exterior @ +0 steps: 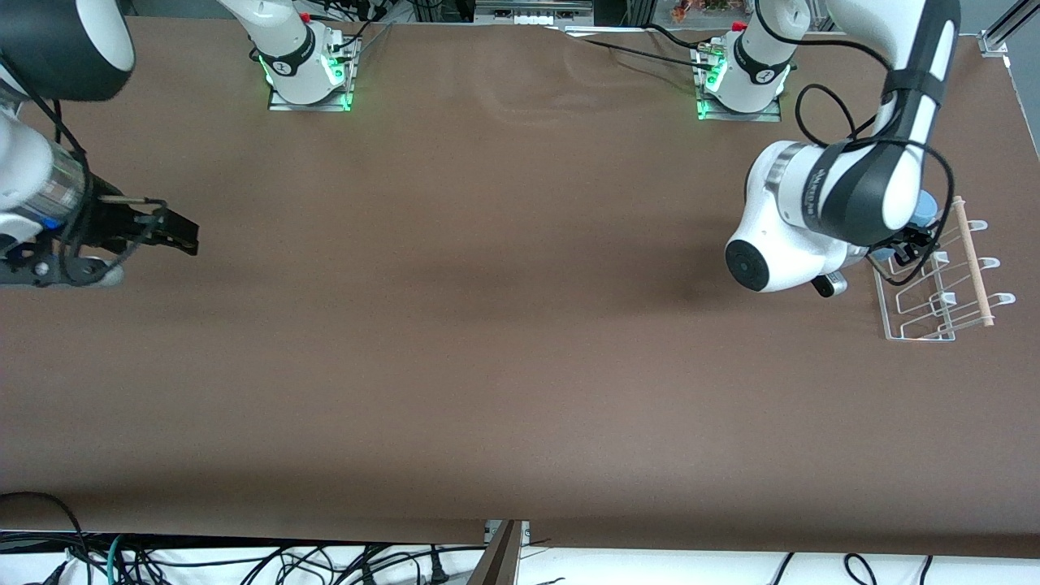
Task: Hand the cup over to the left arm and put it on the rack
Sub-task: 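Move the cup with the left gripper over the wire rack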
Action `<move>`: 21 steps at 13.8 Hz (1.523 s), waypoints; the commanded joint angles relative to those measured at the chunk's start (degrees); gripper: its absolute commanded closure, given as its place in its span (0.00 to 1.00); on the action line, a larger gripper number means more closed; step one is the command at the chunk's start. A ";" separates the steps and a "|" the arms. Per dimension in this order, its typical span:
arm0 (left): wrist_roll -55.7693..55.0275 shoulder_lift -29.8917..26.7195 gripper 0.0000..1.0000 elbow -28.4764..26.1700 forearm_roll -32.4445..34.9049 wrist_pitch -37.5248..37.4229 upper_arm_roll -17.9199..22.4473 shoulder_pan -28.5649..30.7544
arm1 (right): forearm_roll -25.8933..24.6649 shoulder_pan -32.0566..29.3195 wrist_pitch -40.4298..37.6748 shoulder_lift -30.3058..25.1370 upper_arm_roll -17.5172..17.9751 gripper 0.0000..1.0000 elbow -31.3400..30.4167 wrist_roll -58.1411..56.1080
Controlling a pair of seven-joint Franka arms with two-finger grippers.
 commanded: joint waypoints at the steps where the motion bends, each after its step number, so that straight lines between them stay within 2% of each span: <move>1: -6.08 -11.01 1.00 -17.10 4.31 8.36 -0.31 2.14 | -0.15 -1.58 1.54 -4.11 0.48 0.00 -3.26 -1.03; 3: -12.15 -15.77 1.00 -27.05 7.55 11.72 -0.31 2.68 | -0.77 -1.58 1.11 -4.46 0.65 0.00 -3.97 -3.47; 5: -14.72 -16.23 1.00 -30.42 10.37 13.74 -0.31 5.30 | -0.25 -1.76 -0.29 -4.99 0.56 0.00 -3.97 -7.27; 7: -17.87 -16.23 1.00 -31.04 11.17 17.78 -0.31 9.25 | 0.02 -2.11 -3.98 -5.17 0.56 0.00 -3.97 -5.62; 9: -21.40 -15.79 1.00 -31.74 11.17 19.54 -0.31 11.73 | 0.02 -2.20 -4.00 -5.08 0.56 0.00 -3.89 -4.82; 12: -25.01 -15.70 1.00 -35.60 13.44 22.44 -0.22 14.09 | 0.29 -2.20 -4.35 -4.03 0.39 0.00 -3.01 -4.99; 17: -21.33 -14.73 0.98 -36.49 16.36 23.15 -0.22 15.78 | 0.29 -2.20 -4.26 -3.85 0.39 0.00 -2.48 -5.16; 21: -21.06 -11.67 0.96 -36.49 19.69 24.56 -0.22 17.27 | 0.37 -2.11 -4.35 -3.85 0.39 0.00 -2.48 -4.99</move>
